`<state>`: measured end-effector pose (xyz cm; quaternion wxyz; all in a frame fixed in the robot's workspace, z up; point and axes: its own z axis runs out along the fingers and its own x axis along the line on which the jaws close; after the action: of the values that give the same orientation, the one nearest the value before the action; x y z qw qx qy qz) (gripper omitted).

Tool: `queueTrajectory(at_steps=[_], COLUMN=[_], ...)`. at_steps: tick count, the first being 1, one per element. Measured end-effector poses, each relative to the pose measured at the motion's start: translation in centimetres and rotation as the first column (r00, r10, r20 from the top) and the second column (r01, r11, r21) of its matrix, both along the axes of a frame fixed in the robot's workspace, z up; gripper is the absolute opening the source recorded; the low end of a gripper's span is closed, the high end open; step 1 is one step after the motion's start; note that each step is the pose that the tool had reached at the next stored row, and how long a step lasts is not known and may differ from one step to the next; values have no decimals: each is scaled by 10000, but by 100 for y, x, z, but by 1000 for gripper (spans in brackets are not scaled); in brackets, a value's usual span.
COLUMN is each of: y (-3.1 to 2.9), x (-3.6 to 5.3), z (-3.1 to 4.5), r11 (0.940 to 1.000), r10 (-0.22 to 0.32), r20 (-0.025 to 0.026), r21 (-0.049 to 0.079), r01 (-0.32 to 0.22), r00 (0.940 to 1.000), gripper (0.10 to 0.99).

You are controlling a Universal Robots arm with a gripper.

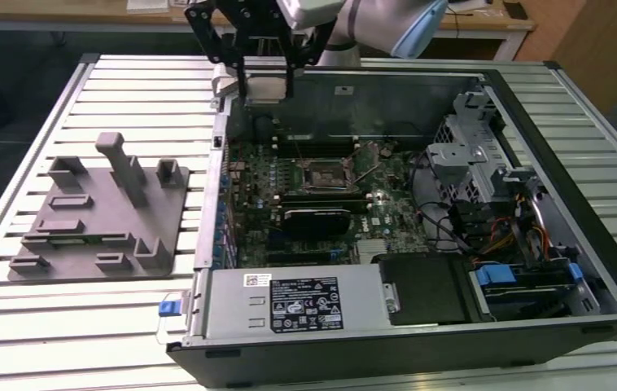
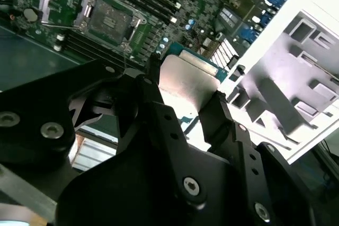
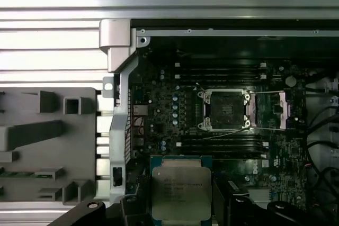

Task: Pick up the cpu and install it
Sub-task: 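Pick up the cpu and move it towards the insertion slot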

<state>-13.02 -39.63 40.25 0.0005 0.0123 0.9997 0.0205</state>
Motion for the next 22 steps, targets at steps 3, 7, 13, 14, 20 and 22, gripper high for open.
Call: queueTrajectory(at_steps=[3,7,13,14,20,22], y=[0,0,1,0,2,3], x=[89,204,357,382,554,611], z=[0,0,0,0,0,0], r11=[10000,10000,10000,10000,10000,10000], r10=[1,1,1,1,1,1], r20=[0,0,1,0,0,0], r21=[1,0,1,1,0,0], r01=[-1,-1,-1,-1,-1,-1], r00=[10000,10000,10000,10000,10000,10000], gripper=[541,541,541,541,541,541])
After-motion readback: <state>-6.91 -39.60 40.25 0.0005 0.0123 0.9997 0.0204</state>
